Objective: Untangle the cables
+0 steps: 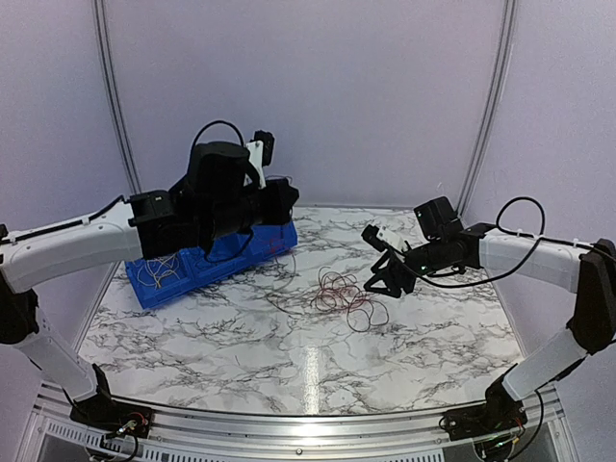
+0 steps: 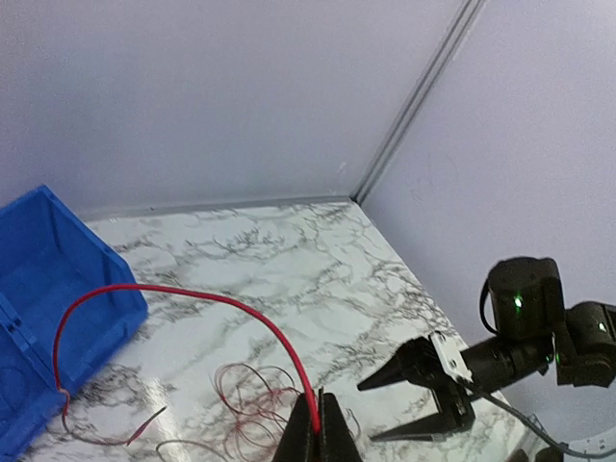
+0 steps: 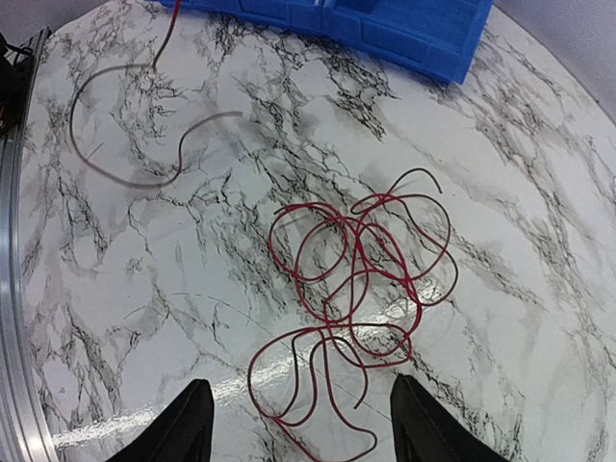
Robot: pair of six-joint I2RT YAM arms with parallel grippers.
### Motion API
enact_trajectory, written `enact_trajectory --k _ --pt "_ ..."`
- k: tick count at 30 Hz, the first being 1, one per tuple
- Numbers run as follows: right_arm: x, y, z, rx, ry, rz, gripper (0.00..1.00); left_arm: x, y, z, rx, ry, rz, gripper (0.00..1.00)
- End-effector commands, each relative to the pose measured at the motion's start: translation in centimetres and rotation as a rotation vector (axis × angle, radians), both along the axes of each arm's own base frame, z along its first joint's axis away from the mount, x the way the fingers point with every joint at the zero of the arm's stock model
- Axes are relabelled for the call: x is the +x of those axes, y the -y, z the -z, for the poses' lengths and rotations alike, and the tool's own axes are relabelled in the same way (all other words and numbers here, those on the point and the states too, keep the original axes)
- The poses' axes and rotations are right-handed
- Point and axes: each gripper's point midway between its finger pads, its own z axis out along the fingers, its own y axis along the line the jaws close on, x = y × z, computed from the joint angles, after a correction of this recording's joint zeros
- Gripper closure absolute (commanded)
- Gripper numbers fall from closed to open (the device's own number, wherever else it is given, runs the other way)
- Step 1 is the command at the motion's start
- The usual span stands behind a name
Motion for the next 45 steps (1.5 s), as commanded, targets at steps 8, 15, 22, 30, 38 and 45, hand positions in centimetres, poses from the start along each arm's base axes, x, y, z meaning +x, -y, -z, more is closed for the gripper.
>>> enact_trajectory --k 8,15,22,30,38,45 --pt "1.1 0.1 -0.3 -0.011 0.04 0.017 0.37 10.4 -4.0 -10.1 0.124 0.249 -0.161 1.0" --pt "1.3 0.3 0.0 -0.028 0.045 0.021 0.37 18.1 -6.1 -9.0 0.152 0.24 -0.242 1.0" --pt "1.5 0.7 0.1 -0.05 0.063 0.032 0.37 23.5 -8.0 -4.2 0.198 0.18 -0.296 1.0" --pt "1.8 0.9 0.6 -0.072 0.069 0.04 0.37 26.8 -7.9 4.4 0.257 0.061 -0.259 1.0" --pt "1.9 1.1 1.0 -0.088 0.065 0.042 0.37 27.0 -7.9 10.3 0.266 -0.044 -0.264 0.96" --pt "1.9 1.1 1.2 -0.095 0.06 0.037 0.37 25.9 -9.2 10.1 0.263 -0.068 -0.285 0.01"
